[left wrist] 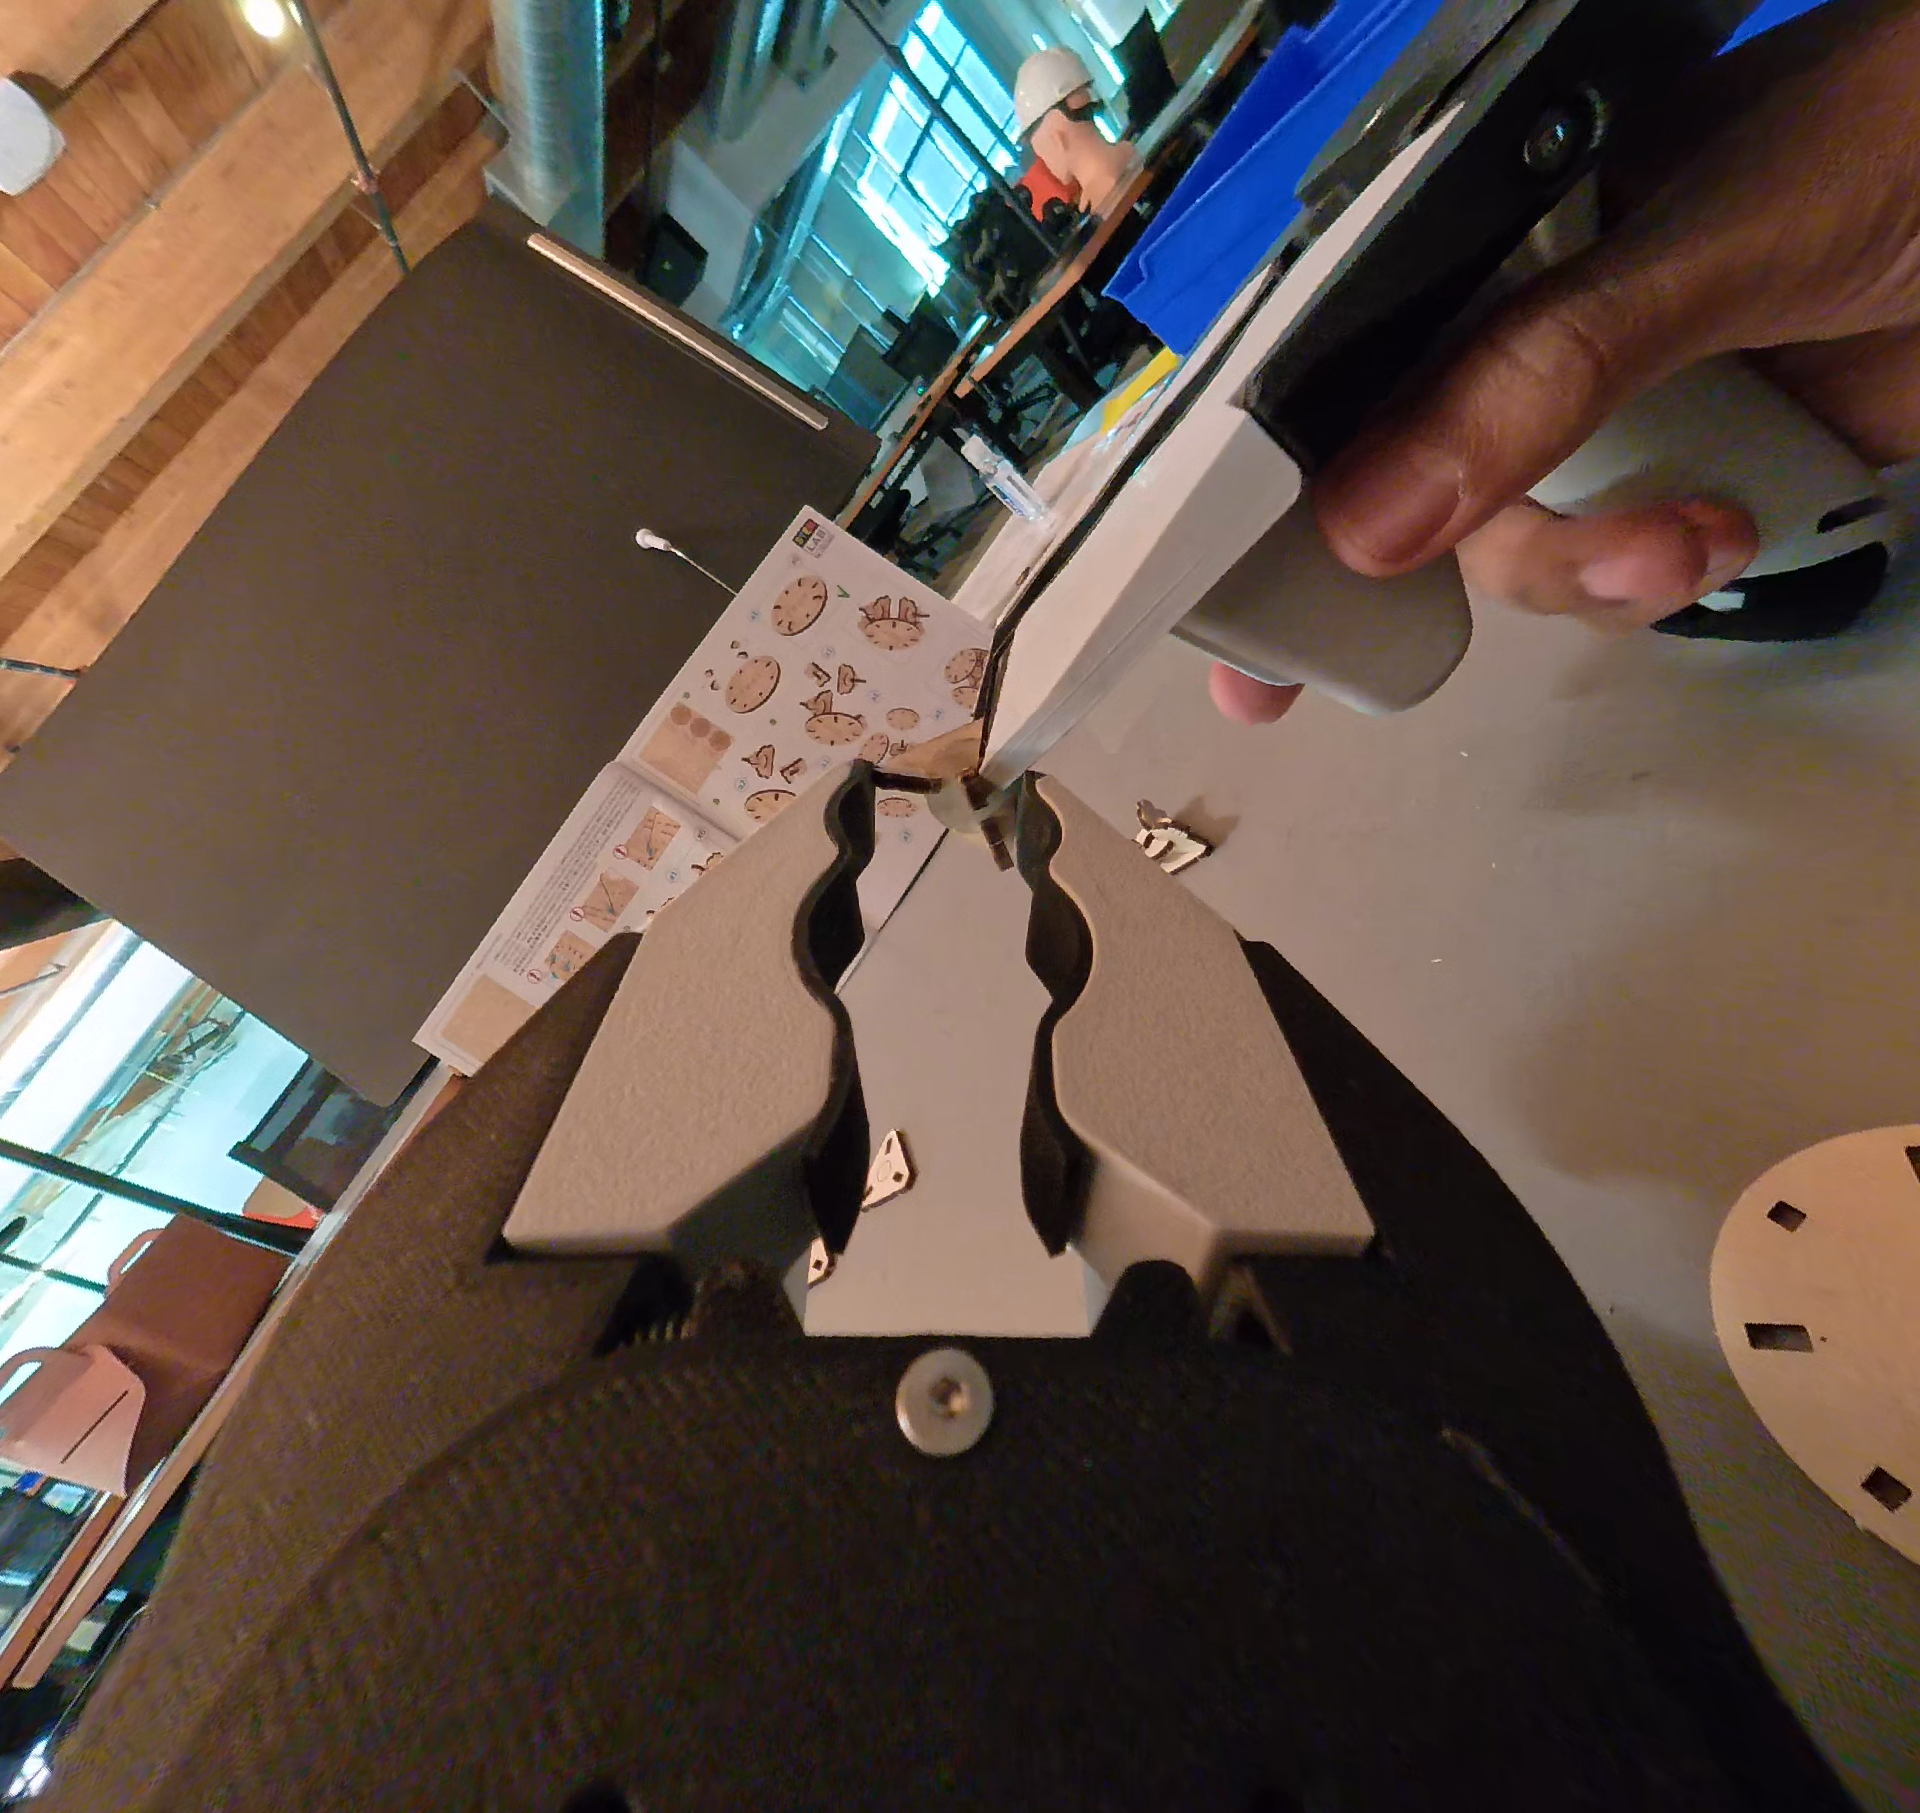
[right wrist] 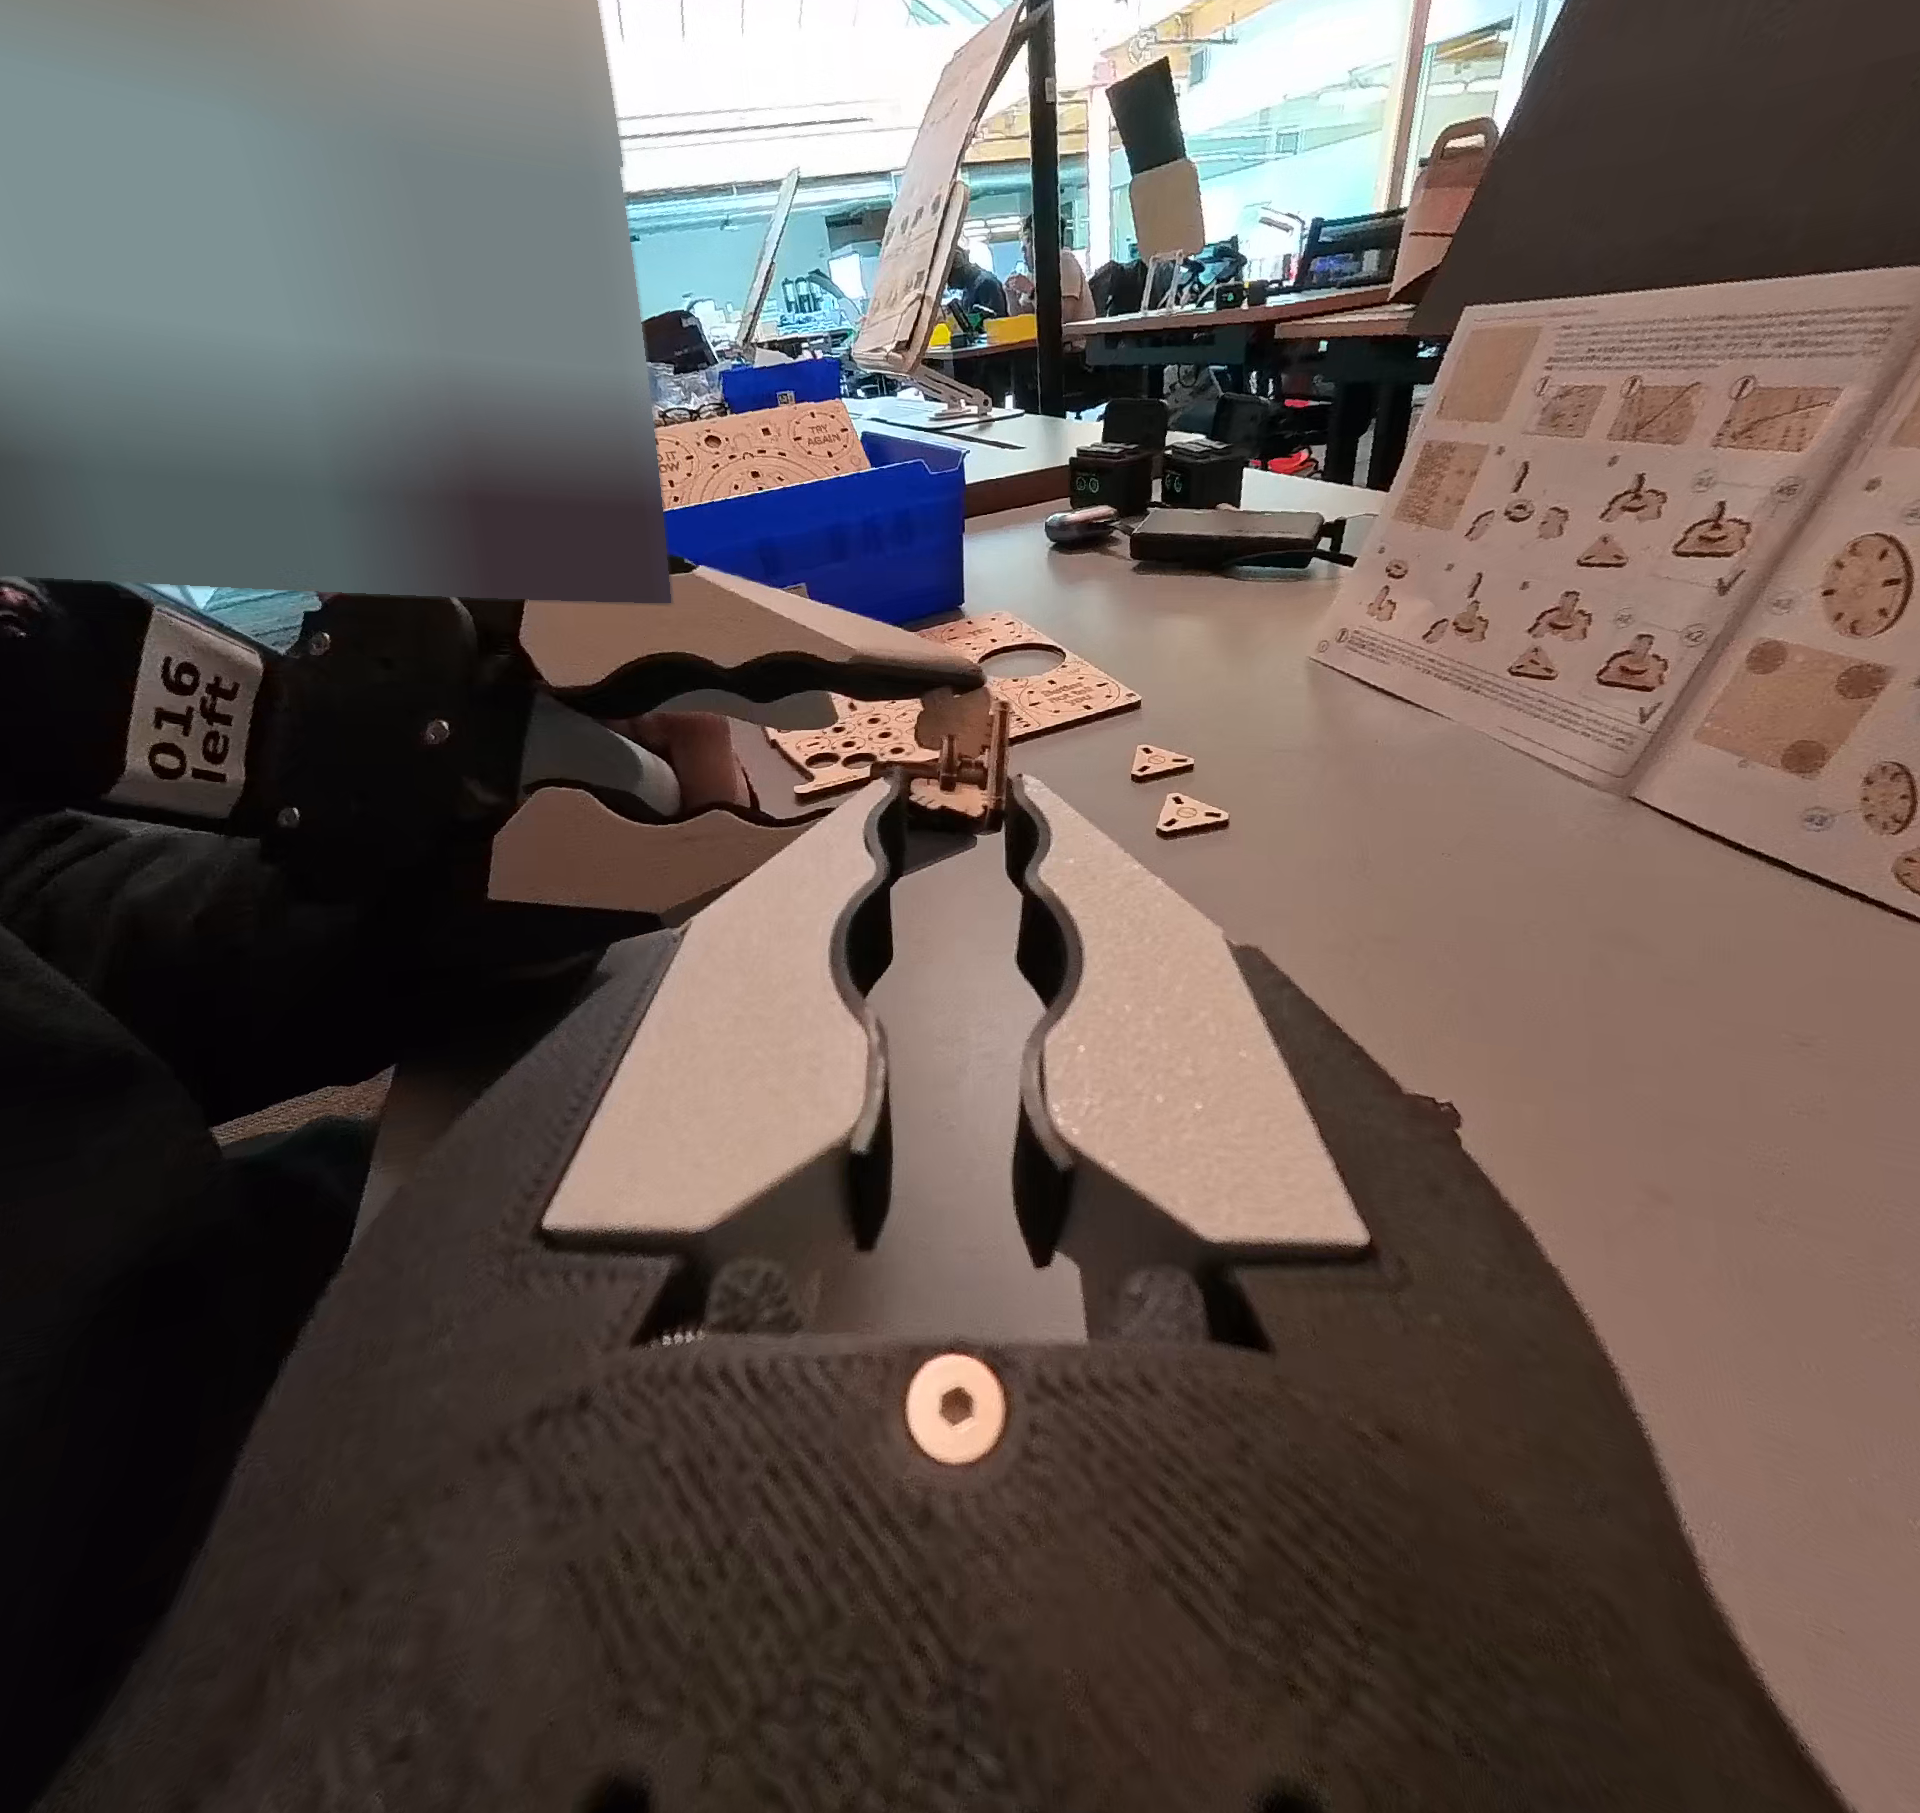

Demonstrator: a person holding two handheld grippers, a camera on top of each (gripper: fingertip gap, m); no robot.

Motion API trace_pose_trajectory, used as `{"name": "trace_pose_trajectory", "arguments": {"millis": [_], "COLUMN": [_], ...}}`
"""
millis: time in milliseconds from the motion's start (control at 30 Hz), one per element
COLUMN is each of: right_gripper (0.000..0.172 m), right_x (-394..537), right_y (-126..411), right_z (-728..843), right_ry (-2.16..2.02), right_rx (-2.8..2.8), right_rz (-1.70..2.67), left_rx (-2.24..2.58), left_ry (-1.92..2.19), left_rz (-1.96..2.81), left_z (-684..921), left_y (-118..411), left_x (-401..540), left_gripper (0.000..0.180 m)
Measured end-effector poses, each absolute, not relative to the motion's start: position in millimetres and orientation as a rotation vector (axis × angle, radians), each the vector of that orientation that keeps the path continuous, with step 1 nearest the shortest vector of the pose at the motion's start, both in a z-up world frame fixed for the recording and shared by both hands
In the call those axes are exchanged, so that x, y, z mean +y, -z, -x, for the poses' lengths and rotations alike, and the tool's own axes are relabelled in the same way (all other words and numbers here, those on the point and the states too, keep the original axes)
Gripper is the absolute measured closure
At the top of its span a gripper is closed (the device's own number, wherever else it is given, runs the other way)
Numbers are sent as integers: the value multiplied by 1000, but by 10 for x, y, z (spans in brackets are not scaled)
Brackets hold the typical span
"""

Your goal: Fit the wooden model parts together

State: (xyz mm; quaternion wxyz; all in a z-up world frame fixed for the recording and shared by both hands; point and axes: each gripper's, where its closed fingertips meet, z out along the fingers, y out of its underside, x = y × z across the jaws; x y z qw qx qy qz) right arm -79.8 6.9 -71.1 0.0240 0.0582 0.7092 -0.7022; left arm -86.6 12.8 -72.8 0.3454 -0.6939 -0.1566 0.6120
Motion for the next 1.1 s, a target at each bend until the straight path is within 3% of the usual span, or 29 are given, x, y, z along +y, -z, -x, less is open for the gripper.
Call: {"name": "trace_pose_trajectory", "arguments": {"millis": [433,567,700,833,1000,1100], "right_gripper": [155,155,156,156,156,156], "right_x": [106,136,214,226,194,161], "right_y": [741,647,543,522,566,586], "right_z": [791,810,877,878,825,725], "right_ry": [2027,2163,2274,2299,2265,2246], "right_rx": [2149,2255,2273,2283,2325,2336], "right_rz": [-230,-176,-182,-174,-119,-27], "left_rx": [-392,-400,-317,-367,-530,-542], "left_ry": [-1575,-1541,-1393,-1147,-629,-266], "left_rz": [1802,1701,1613,1508,1312,1252], "left_z": [860,825,680,613,634,583], "left_y": [741,638,561,462,365,410], "left_x": [166,185,317,327,150,149], "left_gripper": [155,156,180,164,107,128]}}
